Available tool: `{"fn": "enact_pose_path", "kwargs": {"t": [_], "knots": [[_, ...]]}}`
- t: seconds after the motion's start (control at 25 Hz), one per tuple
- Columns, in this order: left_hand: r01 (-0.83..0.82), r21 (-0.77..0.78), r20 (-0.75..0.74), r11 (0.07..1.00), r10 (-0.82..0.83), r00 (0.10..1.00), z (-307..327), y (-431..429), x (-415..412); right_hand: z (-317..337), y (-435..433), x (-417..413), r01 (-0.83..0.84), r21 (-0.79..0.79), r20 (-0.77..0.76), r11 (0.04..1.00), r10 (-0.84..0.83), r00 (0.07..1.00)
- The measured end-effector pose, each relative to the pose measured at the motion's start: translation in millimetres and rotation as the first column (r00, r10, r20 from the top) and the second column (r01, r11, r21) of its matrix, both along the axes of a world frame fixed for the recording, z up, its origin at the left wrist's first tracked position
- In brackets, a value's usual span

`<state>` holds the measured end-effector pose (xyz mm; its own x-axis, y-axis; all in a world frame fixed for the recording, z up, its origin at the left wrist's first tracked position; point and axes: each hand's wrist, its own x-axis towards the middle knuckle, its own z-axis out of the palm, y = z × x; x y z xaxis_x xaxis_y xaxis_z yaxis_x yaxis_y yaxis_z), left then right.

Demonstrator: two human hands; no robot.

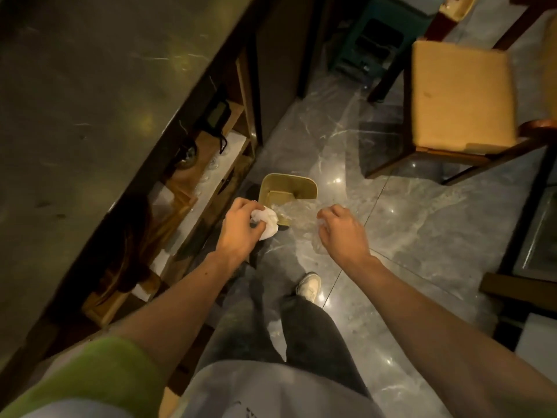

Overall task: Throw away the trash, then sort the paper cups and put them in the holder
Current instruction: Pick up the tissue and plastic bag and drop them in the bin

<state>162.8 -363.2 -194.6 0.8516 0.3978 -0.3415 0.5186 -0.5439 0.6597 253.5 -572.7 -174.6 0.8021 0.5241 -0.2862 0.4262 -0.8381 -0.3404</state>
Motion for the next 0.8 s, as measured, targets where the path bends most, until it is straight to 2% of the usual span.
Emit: {"fn": "enact_pose_path", "kwargs": {"t": [0.2,0.4,0.6,0.8], "knots": [[0.100,-0.039,-0.139,0.994,-0.104,0.985,-82,35,54,-68,42,32,0.193,-0.123,-0.110,0.973,-0.207,0.972],[0.154,-0.011,-0.223,0.988,-0.152,0.963,-166,44,96,-158,54,57,0.285,-0.172,-0.184,0.943,-0.315,0.931],[0.075,0.016,-0.325,0.997,-0.066,0.943,-238,36,116,-249,58,80,0.364,-0.169,-0.267,0.916,-0.398,0.878],[0.010,-0.017,-0.297,1.000,-0.015,0.955,-312,22,138,-325,59,115,0.483,-0.189,-0.309,0.855,-0.519,0.797]]}}
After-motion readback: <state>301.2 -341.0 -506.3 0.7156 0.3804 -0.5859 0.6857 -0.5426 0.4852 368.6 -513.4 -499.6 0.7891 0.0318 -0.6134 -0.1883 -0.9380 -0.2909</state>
